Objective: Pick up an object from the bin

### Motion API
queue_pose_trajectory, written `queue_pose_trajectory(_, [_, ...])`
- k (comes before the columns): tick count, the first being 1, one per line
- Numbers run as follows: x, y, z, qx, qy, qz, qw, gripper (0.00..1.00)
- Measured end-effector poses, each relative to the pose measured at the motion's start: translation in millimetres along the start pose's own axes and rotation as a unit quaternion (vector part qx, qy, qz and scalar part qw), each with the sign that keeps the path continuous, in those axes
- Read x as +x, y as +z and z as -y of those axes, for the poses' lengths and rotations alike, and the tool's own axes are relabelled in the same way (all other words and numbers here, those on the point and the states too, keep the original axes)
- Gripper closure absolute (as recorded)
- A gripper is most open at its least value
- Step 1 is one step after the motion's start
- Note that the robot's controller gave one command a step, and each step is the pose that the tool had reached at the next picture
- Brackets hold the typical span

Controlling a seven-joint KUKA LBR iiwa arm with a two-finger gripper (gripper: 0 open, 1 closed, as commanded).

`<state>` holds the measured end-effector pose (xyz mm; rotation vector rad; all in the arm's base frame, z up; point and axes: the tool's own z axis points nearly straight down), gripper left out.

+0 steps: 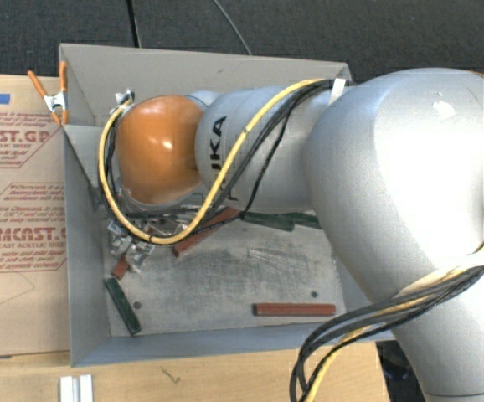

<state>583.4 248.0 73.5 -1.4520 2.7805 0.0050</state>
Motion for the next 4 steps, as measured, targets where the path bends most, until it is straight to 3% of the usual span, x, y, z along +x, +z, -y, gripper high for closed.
queue_pose_trajectory(1, [0.0, 0, 0, 0.000, 0.000, 0.0000, 1.0000, 1.00])
queue_pose_trajectory(2, [-2.2, -103, -1, 0.001, 0.000, 0.0001, 1.0000, 1.00])
queue_pose_trajectory(3, [-1.0, -1, -1, -0.001, 0.001, -0.0010, 1.0000, 1.00])
queue_pose_trajectory(4, [-3.5, -113, -2, 0.001, 0.000, -0.0007, 1.0000, 1.00])
